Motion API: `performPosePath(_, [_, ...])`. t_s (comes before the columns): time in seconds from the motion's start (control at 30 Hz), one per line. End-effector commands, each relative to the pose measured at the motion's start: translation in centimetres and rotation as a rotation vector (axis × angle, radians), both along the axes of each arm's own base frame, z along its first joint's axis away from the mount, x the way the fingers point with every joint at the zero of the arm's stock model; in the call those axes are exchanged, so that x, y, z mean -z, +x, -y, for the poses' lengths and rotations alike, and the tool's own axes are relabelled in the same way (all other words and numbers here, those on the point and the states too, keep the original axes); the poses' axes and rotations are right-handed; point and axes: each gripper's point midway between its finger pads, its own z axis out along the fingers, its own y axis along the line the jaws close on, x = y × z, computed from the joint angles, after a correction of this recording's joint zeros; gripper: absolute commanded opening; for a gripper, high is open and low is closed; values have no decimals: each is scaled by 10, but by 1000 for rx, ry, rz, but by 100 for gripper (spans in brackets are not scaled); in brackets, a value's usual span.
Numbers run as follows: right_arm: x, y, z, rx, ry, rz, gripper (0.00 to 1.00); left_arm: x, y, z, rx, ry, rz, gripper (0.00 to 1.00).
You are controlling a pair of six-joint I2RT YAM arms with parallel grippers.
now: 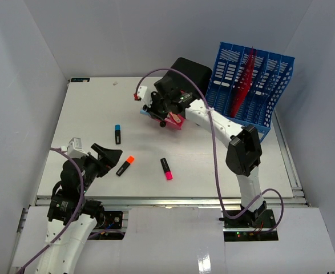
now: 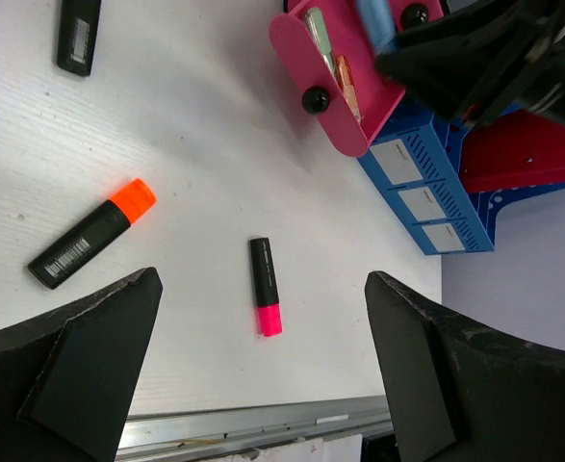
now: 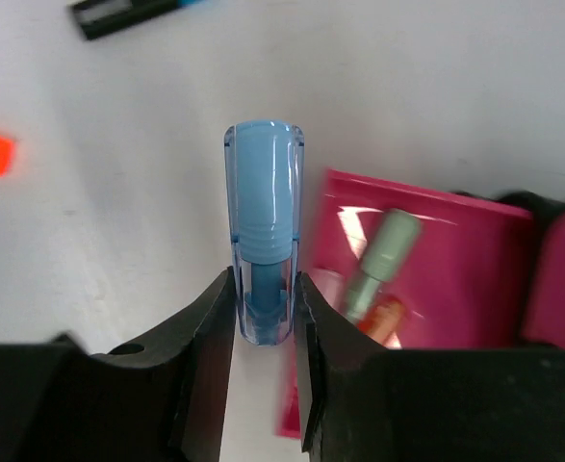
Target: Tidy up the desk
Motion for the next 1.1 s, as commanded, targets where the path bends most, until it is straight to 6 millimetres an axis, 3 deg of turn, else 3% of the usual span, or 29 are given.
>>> performPosePath(0.0, [-14, 70, 60, 233, -103, 178, 12, 0, 3, 14, 59, -50, 2, 98])
performPosePath(0.2, [-1, 113, 83, 341, -158, 259, 27, 6, 5, 18, 80, -57, -11, 98])
performPosePath(0.27, [-2, 124, 86, 363, -166, 284, 37, 8, 7, 23, 98, -69, -11, 98])
performPosePath(0.37, [-7, 125, 86, 360, -158, 287, 52, 11, 11, 29, 125, -83, -18, 98])
performPosePath(0.47, [-19, 113, 84, 333, -118, 268, 60, 15, 15, 32, 141, -81, -33, 98])
performPosePath(0.6, [-40, 80, 78, 247, -32, 204, 67, 17, 16, 33, 146, -73, -32, 98])
performPosePath(0.67, [-59, 43, 60, 68, 61, 139, 71, 17, 15, 33, 149, -70, -25, 98])
performPosePath(0.73, [-49, 8, 53, -107, 66, 78, 76, 15, 14, 32, 149, -69, -15, 98])
performPosePath(0.8, [-52, -51, 38, -395, 160, -1, 76, 11, 12, 32, 149, -67, -4, 98])
performPosePath(0.83, [-50, -68, 37, -462, 169, -9, 74, 9, 11, 31, 148, -67, 6, 98])
performPosePath(0.93, [-22, -98, 26, -563, 148, -16, 53, 3, 9, 28, 136, -60, 18, 98])
performPosePath(0.97, [-13, -99, 21, -552, 129, -14, 48, 0, 8, 27, 133, -58, 23, 98])
performPosePath(1.03, [13, -89, 12, -466, 53, -8, 27, -1, 4, 25, 129, -51, 21, 98])
performPosePath(1.07, [22, -86, 9, -431, 23, -10, 24, -1, 3, 24, 125, -47, 21, 98])
